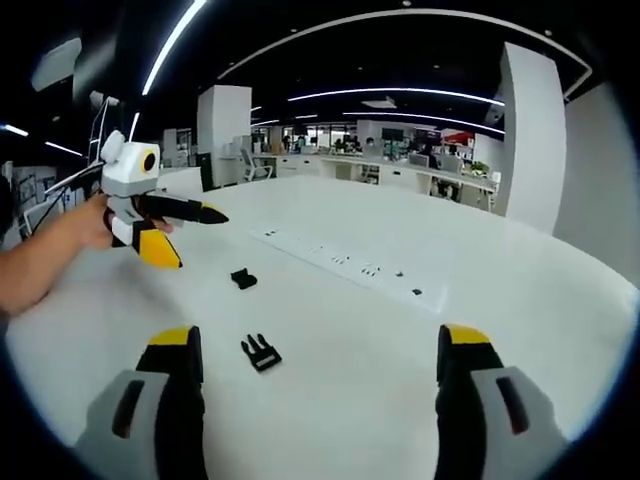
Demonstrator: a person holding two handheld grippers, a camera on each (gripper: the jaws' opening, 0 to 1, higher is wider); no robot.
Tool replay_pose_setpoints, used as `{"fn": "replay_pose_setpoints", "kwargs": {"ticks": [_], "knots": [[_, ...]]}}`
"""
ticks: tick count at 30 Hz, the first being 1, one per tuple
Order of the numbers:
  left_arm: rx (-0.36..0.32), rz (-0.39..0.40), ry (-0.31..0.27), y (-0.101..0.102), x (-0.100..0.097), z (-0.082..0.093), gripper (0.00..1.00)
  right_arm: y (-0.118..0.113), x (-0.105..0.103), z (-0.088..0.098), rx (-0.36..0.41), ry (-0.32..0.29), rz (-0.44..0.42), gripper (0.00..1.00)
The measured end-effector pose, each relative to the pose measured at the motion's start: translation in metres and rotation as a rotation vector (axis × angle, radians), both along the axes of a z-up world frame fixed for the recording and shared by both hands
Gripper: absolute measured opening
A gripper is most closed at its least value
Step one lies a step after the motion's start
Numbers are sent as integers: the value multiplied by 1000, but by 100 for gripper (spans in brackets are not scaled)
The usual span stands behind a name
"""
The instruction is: Snap the two parts of the plastic buckle together until the buckle closes and remains connected.
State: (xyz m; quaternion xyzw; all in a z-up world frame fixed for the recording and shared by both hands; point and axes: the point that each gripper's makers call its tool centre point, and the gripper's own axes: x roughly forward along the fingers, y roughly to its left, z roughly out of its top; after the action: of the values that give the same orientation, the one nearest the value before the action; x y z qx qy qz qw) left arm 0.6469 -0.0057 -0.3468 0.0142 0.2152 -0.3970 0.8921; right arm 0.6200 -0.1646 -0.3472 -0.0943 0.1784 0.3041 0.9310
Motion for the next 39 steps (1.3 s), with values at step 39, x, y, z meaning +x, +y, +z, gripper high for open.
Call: {"fn": "replay_pose_setpoints", "kwargs": {"ticks": [39], "knots": [[12, -7, -5, -5, 36, -11, 99, 0, 34, 2, -22, -26, 13, 85]]}}
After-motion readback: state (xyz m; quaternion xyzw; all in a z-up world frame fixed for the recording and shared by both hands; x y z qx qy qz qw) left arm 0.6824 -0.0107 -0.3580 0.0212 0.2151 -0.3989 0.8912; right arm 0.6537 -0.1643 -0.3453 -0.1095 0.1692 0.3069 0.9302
